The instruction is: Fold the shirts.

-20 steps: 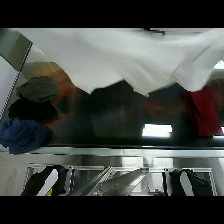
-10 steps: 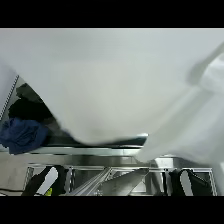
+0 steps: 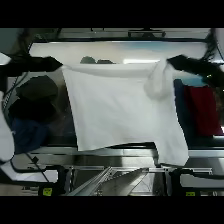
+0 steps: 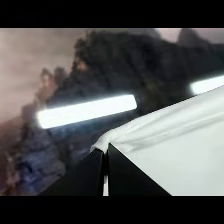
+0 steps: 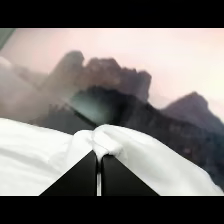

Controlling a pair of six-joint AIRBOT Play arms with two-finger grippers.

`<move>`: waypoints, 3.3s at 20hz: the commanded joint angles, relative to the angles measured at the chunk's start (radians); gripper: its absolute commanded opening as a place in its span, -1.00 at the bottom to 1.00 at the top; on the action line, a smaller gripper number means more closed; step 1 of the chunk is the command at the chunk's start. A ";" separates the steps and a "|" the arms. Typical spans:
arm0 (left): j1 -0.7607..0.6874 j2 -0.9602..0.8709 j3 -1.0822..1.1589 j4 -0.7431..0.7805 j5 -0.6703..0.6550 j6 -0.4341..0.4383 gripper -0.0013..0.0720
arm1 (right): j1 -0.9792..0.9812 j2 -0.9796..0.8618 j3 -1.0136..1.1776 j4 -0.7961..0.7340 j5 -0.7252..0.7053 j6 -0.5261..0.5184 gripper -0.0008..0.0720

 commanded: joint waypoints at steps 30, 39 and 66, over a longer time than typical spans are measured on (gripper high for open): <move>0.104 -0.185 -0.354 0.119 -0.268 -0.078 0.92 | -0.381 -0.082 -0.473 -0.397 0.396 0.224 0.08; 0.033 -0.185 -0.354 0.116 -0.292 -0.063 0.50 | -0.338 -0.081 -0.449 -0.335 0.438 0.181 -0.74; 0.831 0.615 0.231 -1.483 -0.418 0.021 -0.92 | -0.586 0.971 0.149 0.205 0.193 0.140 -0.92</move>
